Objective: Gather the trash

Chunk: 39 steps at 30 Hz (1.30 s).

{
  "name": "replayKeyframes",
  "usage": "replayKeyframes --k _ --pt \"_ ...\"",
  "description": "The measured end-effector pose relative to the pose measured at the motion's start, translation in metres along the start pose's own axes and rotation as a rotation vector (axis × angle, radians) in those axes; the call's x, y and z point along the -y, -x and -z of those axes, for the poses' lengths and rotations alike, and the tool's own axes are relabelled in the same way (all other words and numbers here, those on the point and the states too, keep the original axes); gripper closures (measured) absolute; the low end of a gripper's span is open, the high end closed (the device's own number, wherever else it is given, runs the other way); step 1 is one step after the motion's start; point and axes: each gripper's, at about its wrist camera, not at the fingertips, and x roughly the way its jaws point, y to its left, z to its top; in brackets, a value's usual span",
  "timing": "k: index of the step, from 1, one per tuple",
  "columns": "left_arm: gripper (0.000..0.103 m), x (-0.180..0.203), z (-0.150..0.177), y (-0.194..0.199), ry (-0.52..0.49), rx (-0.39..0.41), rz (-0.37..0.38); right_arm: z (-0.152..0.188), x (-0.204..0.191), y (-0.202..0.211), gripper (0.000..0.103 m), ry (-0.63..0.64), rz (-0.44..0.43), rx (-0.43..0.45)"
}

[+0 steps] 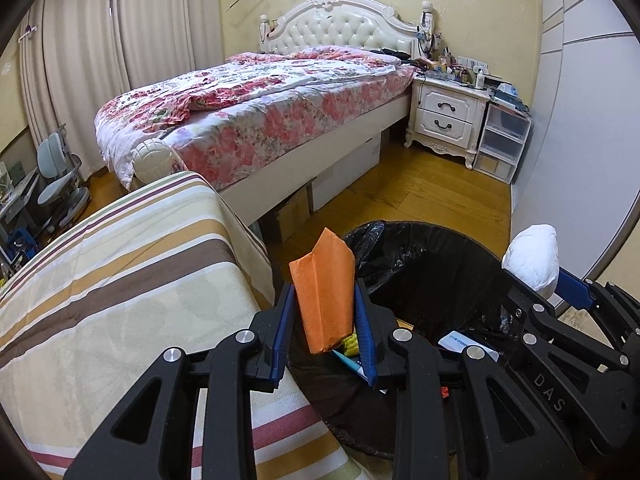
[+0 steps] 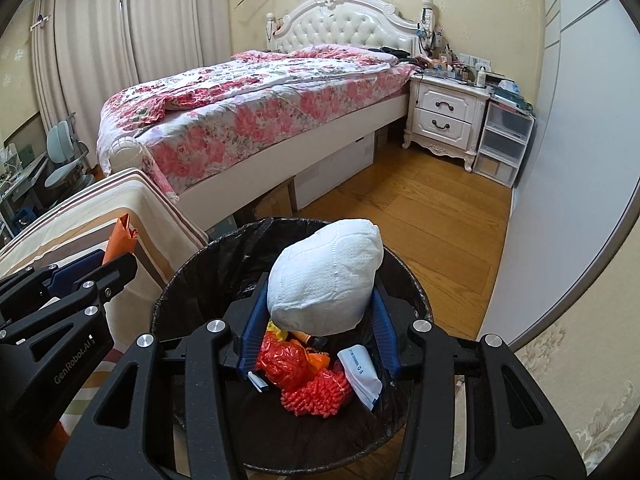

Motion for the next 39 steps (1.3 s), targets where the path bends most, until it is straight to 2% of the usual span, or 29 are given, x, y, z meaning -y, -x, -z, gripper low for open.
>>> replayKeyframes --k 5,8,11,14,18,26,35,37,39 --pt "0.072 -0.001 -0.001 -0.001 0.003 -0.006 -0.005 -0.001 0.000 -0.003 0.057 -0.001 0.006 -0.001" --pt "0.062 -0.001 -0.002 -0.001 0.004 -0.004 -0.007 -0.002 0.001 -0.004 0.056 -0.001 0.010 -0.003" --pt "0.056 -0.004 -0.002 -0.001 0.008 0.000 -0.010 -0.003 0.000 -0.005 0.046 -0.001 0.017 0.002" --pt "0.047 -0.005 -0.002 0.000 0.012 0.007 -0.014 -0.003 0.001 -0.005 0.046 -0.002 0.021 0.004" --pt "0.040 -0.005 -0.003 0.001 0.014 0.012 -0.016 -0.004 0.003 -0.004 0.045 -0.005 0.030 0.006" --pt "0.034 -0.009 -0.005 0.010 0.011 0.049 -0.048 -0.004 0.006 0.004 0.038 -0.022 0.060 0.020" --pt "0.030 -0.021 -0.001 0.025 0.026 0.068 -0.073 -0.004 0.004 0.018 0.022 -0.038 0.103 0.040" --pt "0.030 -0.025 0.001 0.028 0.031 0.073 -0.077 -0.002 0.002 0.022 0.015 -0.038 0.108 0.043" --pt "0.030 -0.028 0.002 0.032 0.037 0.071 -0.076 -0.001 -0.001 0.025 0.014 -0.028 0.118 0.047"
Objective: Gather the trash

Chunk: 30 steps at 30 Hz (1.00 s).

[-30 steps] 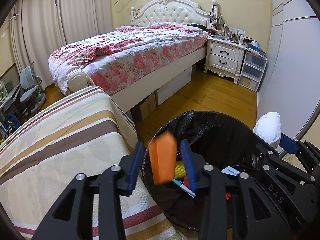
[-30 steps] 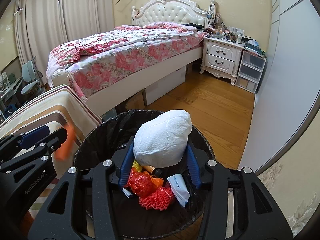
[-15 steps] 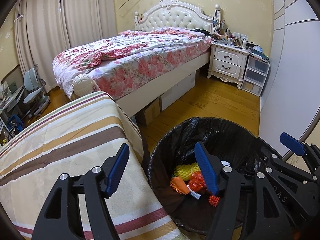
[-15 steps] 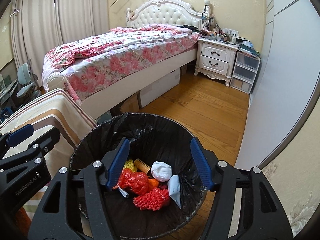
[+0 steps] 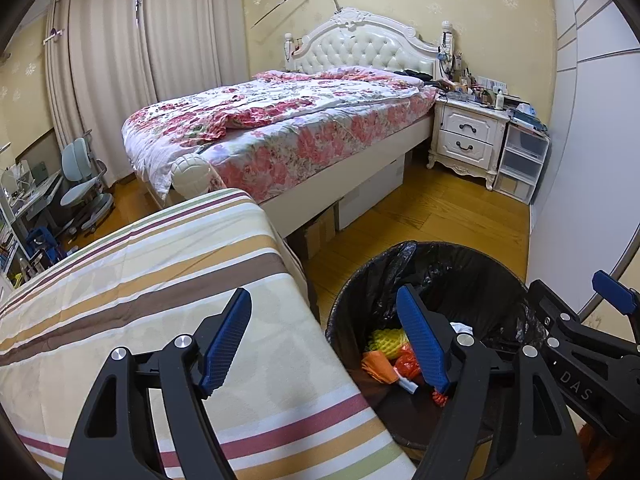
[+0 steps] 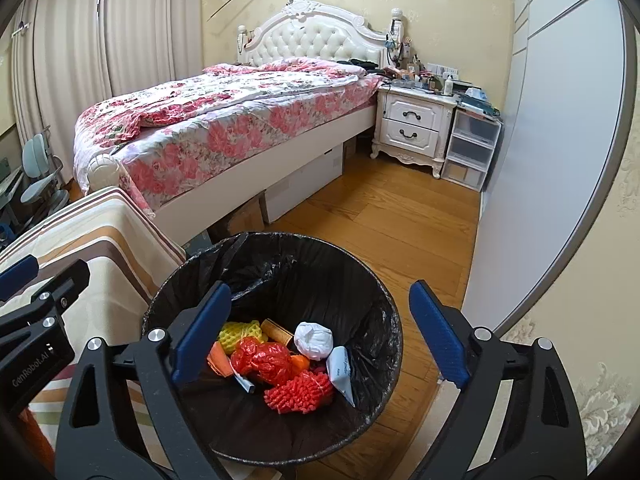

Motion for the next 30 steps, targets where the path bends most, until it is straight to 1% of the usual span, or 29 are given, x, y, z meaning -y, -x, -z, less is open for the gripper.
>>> replayKeyframes --k 5,8,15,30 --pt "0.027 -0.010 0.005 0.012 0.008 0.011 -0.005 0.005 -0.005 0.014 0.012 0.002 -0.009 0.009" --pt "0.025 -0.015 0.009 0.020 0.009 0.019 -0.022 0.008 -0.008 0.022 0.011 0.002 -0.012 0.009" --pt "0.021 -0.029 0.016 0.040 0.028 0.029 -0.034 0.017 -0.018 0.043 0.010 0.022 -0.030 0.014" --pt "0.020 -0.052 0.040 0.095 0.069 0.073 -0.056 0.031 -0.033 0.101 0.010 0.045 -0.086 0.067"
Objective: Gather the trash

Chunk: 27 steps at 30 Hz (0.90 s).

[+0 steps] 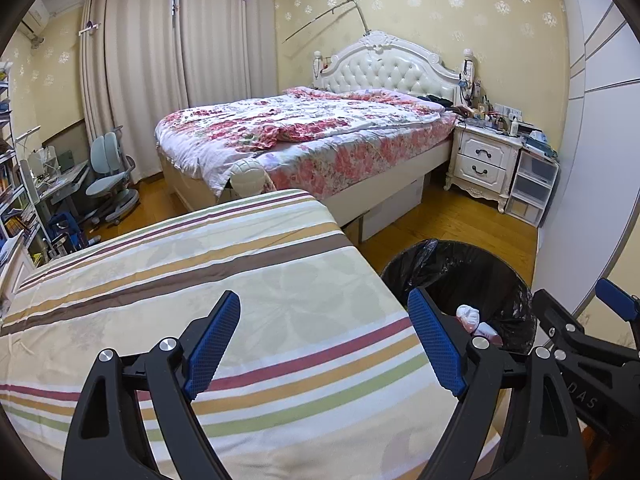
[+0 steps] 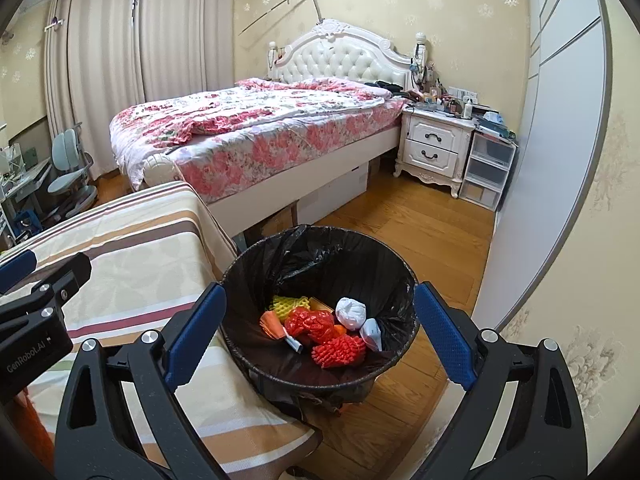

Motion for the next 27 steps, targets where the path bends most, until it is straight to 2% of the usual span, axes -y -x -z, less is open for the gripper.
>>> replayKeyframes --k 15,27 --pt "0.020 -0.019 0.016 0.034 0.032 0.028 -0.003 0.008 -0.001 0.044 0.010 0.014 -0.016 0.044" --pt "0.020 -0.019 0.018 0.040 0.036 0.041 -0.001 0.011 -0.001 0.054 0.010 0.019 -0.022 0.052"
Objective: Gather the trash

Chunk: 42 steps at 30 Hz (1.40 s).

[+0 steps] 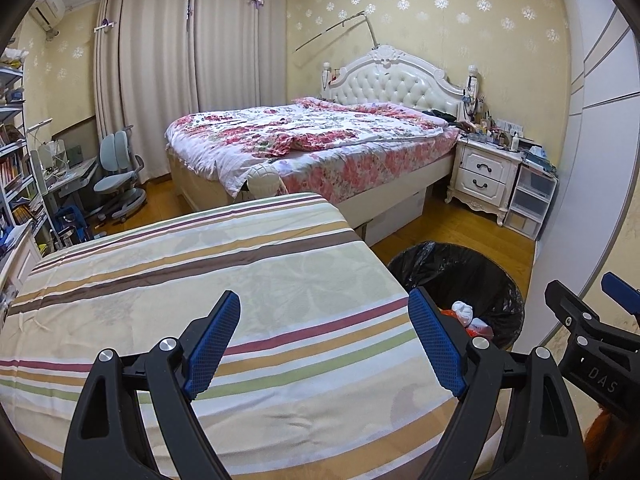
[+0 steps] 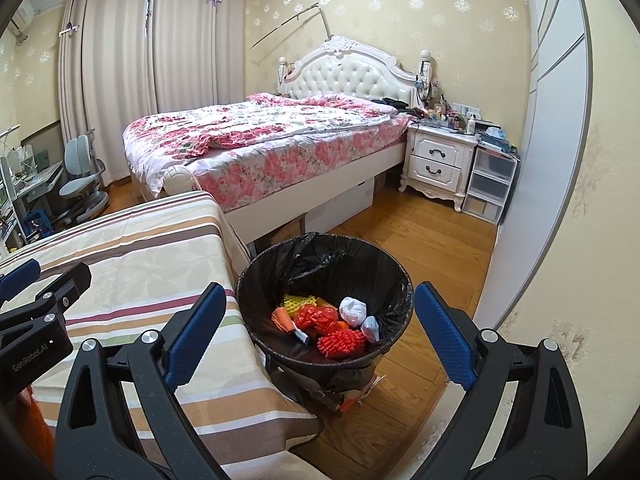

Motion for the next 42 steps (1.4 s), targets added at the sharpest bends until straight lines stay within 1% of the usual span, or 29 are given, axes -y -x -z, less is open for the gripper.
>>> replayKeyframes --k 42 --pt "0.020 0.0014 0.0013 -0.0005 0.002 -0.002 0.001 0.0005 -0.0030 0.0020 0.010 0.004 -0.002 -0.002"
